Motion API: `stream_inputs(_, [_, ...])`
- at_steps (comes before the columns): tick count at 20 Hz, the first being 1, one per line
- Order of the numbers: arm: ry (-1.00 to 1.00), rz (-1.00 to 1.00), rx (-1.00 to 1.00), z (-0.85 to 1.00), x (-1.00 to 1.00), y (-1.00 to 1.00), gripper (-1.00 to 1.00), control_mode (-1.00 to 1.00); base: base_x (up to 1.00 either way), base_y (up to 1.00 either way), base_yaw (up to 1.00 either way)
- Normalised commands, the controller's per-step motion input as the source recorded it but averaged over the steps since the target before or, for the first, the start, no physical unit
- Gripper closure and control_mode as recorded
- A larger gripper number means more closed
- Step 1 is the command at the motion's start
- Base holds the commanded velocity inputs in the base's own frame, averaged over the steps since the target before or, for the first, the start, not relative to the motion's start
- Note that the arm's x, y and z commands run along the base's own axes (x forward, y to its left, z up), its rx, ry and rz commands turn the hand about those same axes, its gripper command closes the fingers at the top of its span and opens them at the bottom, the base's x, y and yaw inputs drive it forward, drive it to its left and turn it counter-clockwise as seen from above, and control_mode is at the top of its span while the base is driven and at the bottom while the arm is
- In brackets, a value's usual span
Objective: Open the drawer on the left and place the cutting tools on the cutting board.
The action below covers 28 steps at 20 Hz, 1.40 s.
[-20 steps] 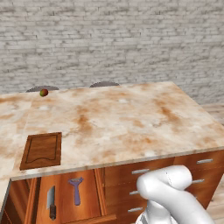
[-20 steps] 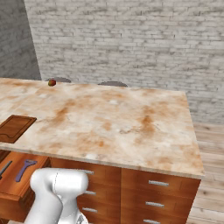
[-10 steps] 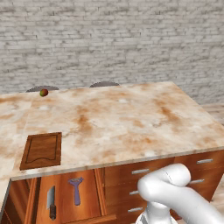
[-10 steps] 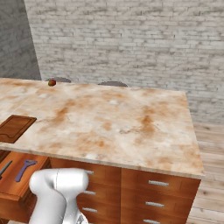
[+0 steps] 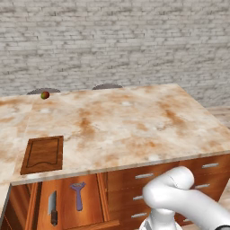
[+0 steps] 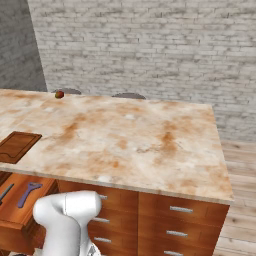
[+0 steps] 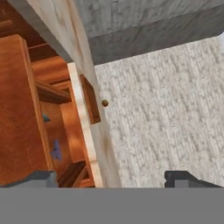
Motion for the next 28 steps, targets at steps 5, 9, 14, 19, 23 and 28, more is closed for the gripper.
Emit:
stream_inputs(5, [0.0,-0.02,0.14,0.98,-0.03,-0.17,-1.0,-1.0,0.0,0.0,0.0])
stream_inputs(9, [0.0,-0.03,0.13,0.95,0.0,-0.18,-1.0,-1.0,0.0,0.0,0.0])
stream_inputs(14, [0.0,-0.03,0.12,0.82,0.06,-0.41,-1.0,-1.0,0.0,0.0,0.0])
stream_inputs(19, [0.03,-0.01,0.12,0.8,0.33,-0.63,-1.0,-1.0,0.0,0.0,0.0])
stream_inputs(23, [0.13,-0.01,0.11,0.75,0.56,-0.53,-1.0,-1.0,0.0,0.0,0.0])
stream_inputs(28, [0.2,-0.01,0.1,0.72,0.66,-0.42,-1.0,-1.0,0.0,0.0,0.0])
